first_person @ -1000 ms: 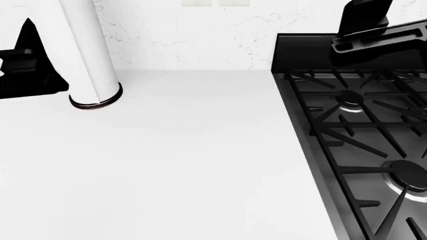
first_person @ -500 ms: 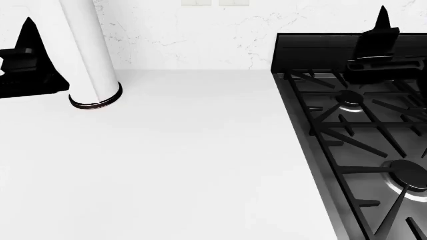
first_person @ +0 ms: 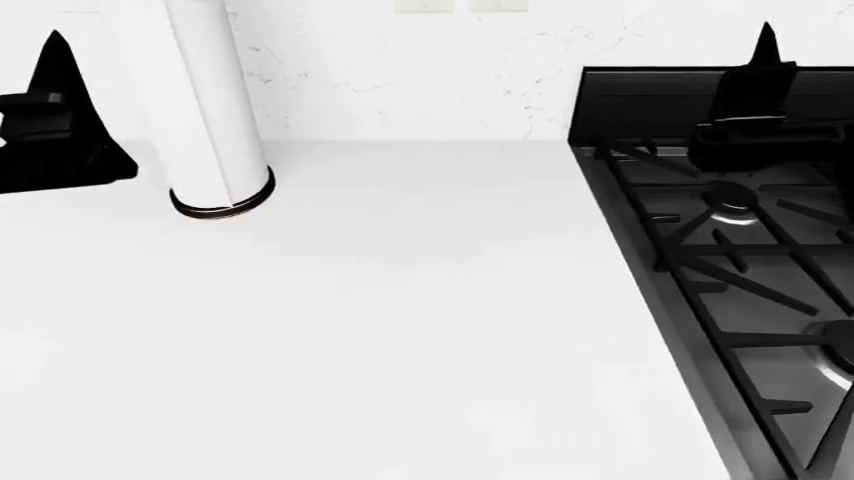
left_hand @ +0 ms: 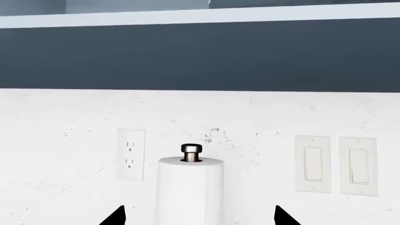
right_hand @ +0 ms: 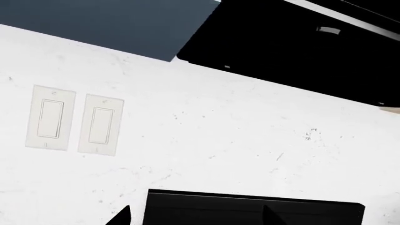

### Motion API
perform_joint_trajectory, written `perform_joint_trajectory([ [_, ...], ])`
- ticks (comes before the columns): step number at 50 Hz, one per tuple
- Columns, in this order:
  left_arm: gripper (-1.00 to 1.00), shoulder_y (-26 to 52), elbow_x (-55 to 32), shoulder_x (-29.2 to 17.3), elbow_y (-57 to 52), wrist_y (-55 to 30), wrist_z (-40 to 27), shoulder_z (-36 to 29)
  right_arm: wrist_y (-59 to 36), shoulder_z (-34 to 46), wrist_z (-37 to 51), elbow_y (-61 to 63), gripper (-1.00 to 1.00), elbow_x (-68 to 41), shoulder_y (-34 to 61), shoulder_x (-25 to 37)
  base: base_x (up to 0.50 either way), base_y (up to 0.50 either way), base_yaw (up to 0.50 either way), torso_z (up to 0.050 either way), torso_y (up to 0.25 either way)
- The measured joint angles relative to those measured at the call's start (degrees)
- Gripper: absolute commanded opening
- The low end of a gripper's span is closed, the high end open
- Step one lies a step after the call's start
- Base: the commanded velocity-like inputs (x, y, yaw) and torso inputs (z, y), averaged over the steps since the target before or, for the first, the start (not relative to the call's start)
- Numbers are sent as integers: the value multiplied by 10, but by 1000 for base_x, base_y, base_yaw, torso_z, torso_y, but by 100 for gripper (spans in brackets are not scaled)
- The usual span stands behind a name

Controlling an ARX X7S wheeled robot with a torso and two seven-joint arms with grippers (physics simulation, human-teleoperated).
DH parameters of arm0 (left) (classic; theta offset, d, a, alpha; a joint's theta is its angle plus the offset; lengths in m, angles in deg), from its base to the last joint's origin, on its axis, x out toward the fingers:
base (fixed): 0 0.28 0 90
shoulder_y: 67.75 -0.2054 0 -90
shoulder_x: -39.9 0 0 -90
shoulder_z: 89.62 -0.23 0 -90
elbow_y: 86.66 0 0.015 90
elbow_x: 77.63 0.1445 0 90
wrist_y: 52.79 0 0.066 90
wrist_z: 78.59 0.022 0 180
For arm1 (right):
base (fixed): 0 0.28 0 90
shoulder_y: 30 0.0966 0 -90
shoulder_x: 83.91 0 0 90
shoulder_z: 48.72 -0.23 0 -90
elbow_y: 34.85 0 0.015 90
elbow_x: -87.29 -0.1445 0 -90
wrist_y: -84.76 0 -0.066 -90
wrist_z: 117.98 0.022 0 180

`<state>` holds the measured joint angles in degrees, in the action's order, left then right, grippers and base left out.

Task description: Pick and place the shaker into the drawer. Then close the cabinet.

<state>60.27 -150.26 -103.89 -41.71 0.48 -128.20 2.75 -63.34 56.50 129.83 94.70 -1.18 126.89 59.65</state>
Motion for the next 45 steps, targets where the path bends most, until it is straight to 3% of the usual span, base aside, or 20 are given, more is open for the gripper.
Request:
perform_joint_trajectory([
  [45,100,2,-4,-4,-2,1,-2,1,-3,11,13,-1,100,-16,19,0,0,273,0,0,0],
])
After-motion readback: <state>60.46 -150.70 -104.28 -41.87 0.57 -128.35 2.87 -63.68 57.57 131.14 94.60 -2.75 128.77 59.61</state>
